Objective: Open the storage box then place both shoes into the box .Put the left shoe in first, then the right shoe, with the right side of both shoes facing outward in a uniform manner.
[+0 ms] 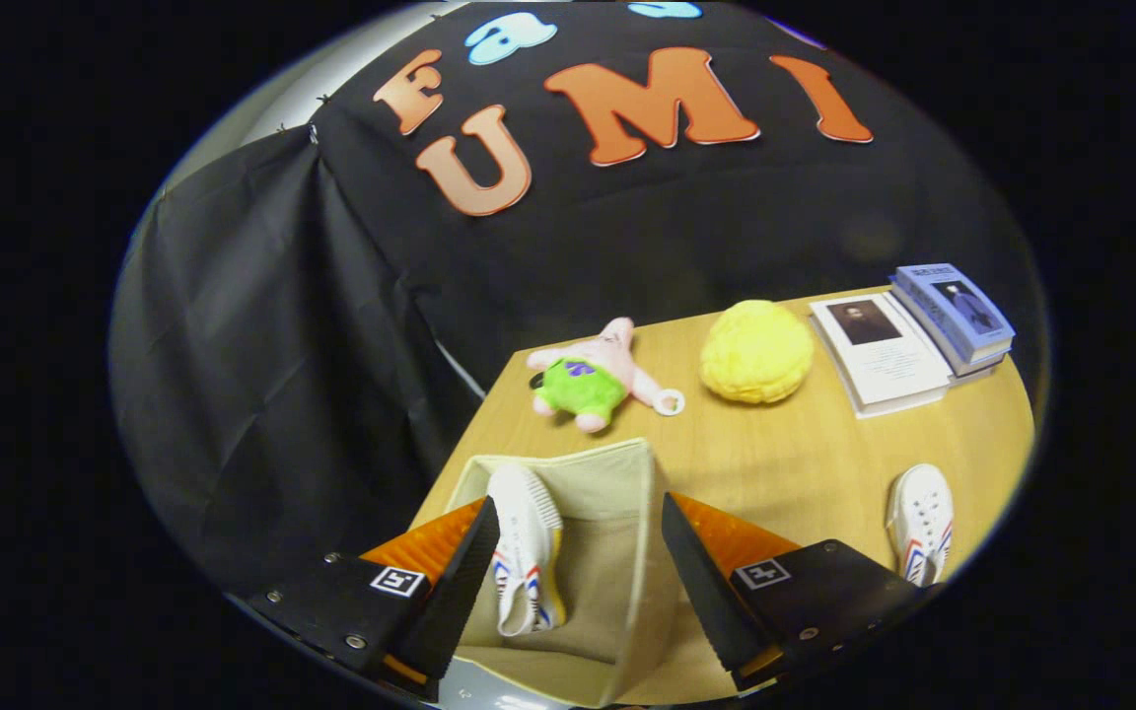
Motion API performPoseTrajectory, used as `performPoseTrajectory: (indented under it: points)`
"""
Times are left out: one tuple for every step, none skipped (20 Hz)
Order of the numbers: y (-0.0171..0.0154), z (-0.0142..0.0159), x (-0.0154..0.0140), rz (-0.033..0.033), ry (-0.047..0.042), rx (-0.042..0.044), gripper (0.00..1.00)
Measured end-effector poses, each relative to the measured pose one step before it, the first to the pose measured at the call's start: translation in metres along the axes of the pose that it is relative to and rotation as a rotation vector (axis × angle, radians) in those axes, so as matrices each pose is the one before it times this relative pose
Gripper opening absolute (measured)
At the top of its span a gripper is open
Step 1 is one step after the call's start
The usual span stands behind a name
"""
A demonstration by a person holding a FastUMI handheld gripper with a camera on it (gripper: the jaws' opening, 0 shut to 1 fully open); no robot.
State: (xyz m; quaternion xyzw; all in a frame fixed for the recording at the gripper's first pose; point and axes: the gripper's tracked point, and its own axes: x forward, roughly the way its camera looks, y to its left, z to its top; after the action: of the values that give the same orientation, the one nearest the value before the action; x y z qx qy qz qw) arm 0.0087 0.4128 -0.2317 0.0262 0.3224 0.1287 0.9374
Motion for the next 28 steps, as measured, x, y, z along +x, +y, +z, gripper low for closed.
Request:
performPoseTrajectory:
  points:
    - [-0.0217,0.00112,-0.00182,-0.03984,-0.00996,-0.00105,0.98]
    - [-0.02293,-0.00007,-0.00236,-0.04079,-0.00135,-0.00243,0.98]
    - [-0.02612,-0.00432,-0.0013,-0.0403,0.00274,-0.00036,0.98]
    - [-0.02219,-0.00124,-0.00294,-0.03605,-0.00109,-0.00156,0.98]
    - [-0.02159,-0.00085,-0.00383,-0.04014,-0.00567,-0.00305,0.98]
    - [-0.02231,-0.00041,-0.00353,-0.03768,-0.00404,-0.00803,0.98]
    - [-0.02007,-0.00486,-0.00044,-0.03465,-0.00141,-0.00657,0.98]
    - [-0.01979,-0.00478,-0.00192,-0.02925,0.00042,-0.0024,0.98]
    - [-0.01462,-0.00322,-0.00174,-0.0278,0.00394,-0.00041,0.98]
    - [-0.01868,-0.00669,-0.00105,-0.029,0.00579,-0.00271,0.98]
    - [-0.02082,-0.0107,-0.00028,-0.02826,0.01021,-0.0087,0.98]
    - [-0.01687,-0.00805,-0.0007,-0.02498,0.00801,-0.01004,0.99]
    - [-0.01384,-0.00831,-0.00059,-0.02099,0.00858,-0.00806,0.98]
    - [-0.01125,-0.00677,-0.00217,-0.013,0.0,-0.00202,0.99]
    - [-0.01299,-0.00732,0.00069,-0.01779,-0.00016,-0.00019,0.99]
    - [-0.01044,-0.00774,-0.00011,-0.01416,0.00371,-0.0007,0.99]
    - [-0.00821,-0.00722,-0.00018,-0.01387,0.00928,0.00272,0.99]
    - [-0.00814,-0.00681,0.00081,-0.00856,0.0089,0.01039,0.99]
    - [-0.00656,-0.00703,0.00125,-0.00914,0.01457,0.01852,0.99]
    - [-0.00613,-0.00718,0.00196,-0.00532,0.01448,0.01812,0.99]
    - [-0.00304,-0.00526,0.00177,-0.00191,0.01534,0.01027,0.99]
    - [-0.00545,-0.00714,0.00274,-0.00347,0.01805,0.00379,0.99]
    - [-0.00205,-0.00805,0.00189,0.00185,0.02154,0.00055,0.99]
    - [-0.00208,-0.00673,0.0037,-0.00056,0.0187,0.0002,0.98]
    - [-0.00284,-0.00536,0.00425,0.00072,0.0141,0.00112,0.97]
    - [-0.00179,-0.00347,0.00312,0.00125,0.01212,0.00028,0.93]
    - [-0.00077,-0.00324,0.00612,-0.00026,0.0112,0.00152,0.91]
    - [-0.00117,-0.00275,0.00538,-0.00478,0.01031,0.00458,0.86]
